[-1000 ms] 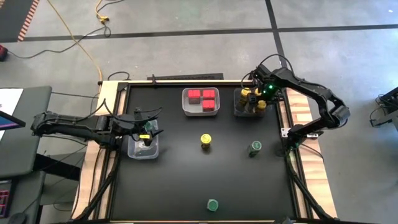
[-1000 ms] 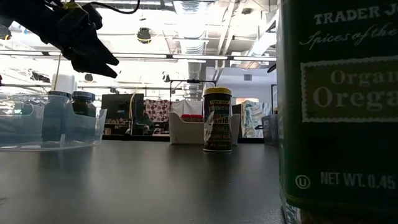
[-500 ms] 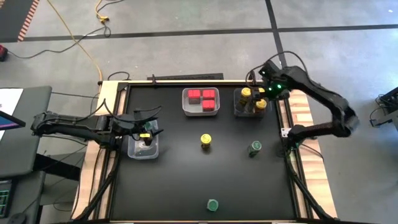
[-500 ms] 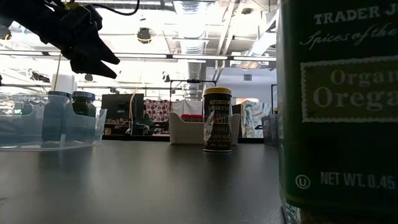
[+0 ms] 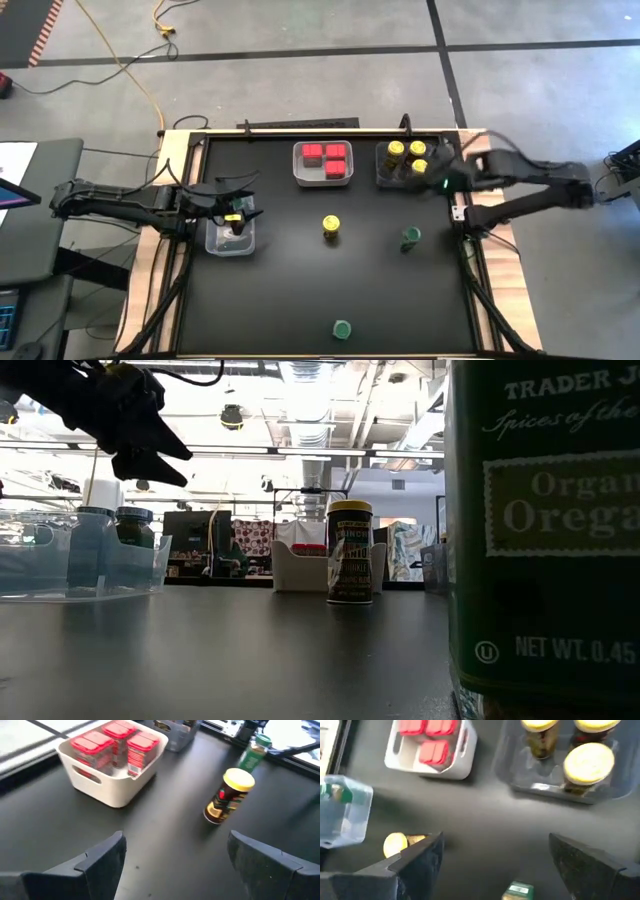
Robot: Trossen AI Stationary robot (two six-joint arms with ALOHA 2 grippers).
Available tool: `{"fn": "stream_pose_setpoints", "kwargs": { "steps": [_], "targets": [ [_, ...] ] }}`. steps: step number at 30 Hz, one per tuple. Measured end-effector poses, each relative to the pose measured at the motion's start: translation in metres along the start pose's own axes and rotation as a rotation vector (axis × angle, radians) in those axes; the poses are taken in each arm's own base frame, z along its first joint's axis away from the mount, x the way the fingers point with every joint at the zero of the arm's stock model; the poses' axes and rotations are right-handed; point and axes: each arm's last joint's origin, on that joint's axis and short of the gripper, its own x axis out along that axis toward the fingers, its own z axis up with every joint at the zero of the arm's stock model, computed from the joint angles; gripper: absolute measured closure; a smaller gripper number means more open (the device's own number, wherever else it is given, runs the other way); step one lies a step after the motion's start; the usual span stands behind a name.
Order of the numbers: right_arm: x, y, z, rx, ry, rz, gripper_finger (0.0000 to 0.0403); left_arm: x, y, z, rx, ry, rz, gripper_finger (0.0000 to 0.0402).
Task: Sort spices by type
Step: Put the left green seasoning bottle into the transparent bin
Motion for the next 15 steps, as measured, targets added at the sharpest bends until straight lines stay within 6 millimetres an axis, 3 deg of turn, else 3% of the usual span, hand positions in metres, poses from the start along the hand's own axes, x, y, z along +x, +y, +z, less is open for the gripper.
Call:
{"fn": "stream_pose_setpoints", "kwargs": {
  "steps": [8, 15],
  "targets": [
    [0.022, 0.022, -0.084, -0.133, 0.01, -0.029, 0.0018, -0.002, -0.011, 0.001, 0.001, 0.042, -0.099, 0.007],
    [0.02, 0.011, -0.151, -0.195, 0.051, 0.001, 0.0018, 0.007, -0.048, 0.03, 0.079, 0.085, -0.083, 0.007]
  ]
}}
